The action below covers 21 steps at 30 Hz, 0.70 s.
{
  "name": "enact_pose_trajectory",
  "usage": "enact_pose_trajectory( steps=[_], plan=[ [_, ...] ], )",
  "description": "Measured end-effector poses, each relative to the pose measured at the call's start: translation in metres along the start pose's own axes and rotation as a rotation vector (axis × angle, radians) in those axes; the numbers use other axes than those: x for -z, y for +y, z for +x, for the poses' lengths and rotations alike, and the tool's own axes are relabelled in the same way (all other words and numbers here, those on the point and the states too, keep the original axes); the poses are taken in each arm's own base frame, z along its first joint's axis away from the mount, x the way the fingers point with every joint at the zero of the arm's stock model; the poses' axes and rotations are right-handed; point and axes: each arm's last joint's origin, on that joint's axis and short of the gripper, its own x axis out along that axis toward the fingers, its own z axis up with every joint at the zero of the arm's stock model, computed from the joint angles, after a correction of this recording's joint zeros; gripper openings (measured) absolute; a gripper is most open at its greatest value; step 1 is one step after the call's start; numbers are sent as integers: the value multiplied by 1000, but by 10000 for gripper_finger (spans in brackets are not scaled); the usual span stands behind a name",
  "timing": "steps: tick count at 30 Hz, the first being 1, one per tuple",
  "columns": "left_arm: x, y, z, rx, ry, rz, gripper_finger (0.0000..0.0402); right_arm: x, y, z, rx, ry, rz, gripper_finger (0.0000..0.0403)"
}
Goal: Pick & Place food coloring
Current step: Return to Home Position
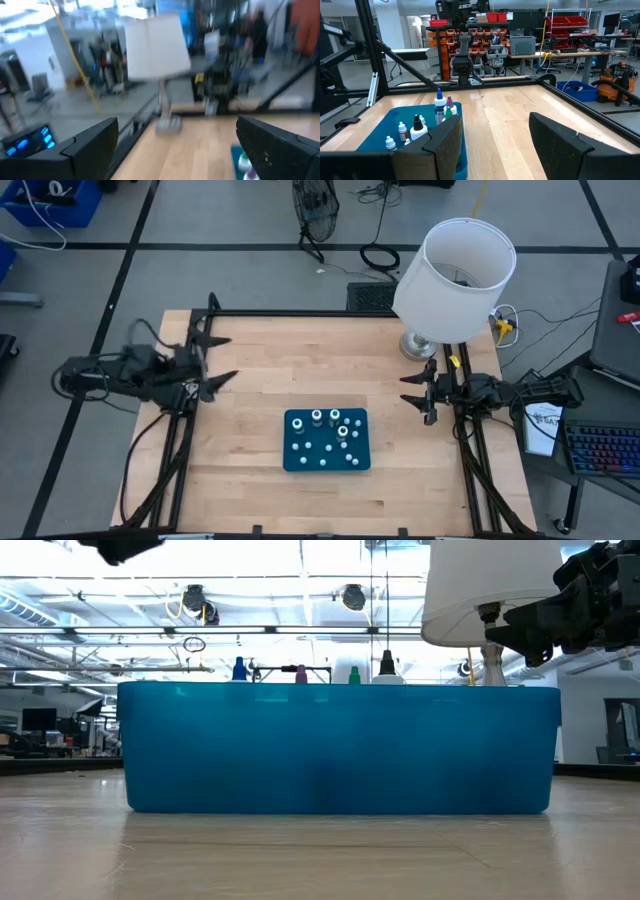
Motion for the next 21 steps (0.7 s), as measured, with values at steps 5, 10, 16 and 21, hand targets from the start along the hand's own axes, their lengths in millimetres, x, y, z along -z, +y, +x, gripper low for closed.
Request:
enact_pose_trajectory(
  steps=[5,10,16,21],
  plan=[
    [10,13,-35,26,-201,-87,399,0,0,0,0,0,0,218],
    [24,13,-44,55,-328,-98,399,0,0,0,0,0,0,221],
    [45,1,-27,105,-327,-71,399,1,0,1,0,6,-1,217],
    [68,-6,-21,120,-289,-84,399,1,0,1,0,11,-2,220]
  ],
)
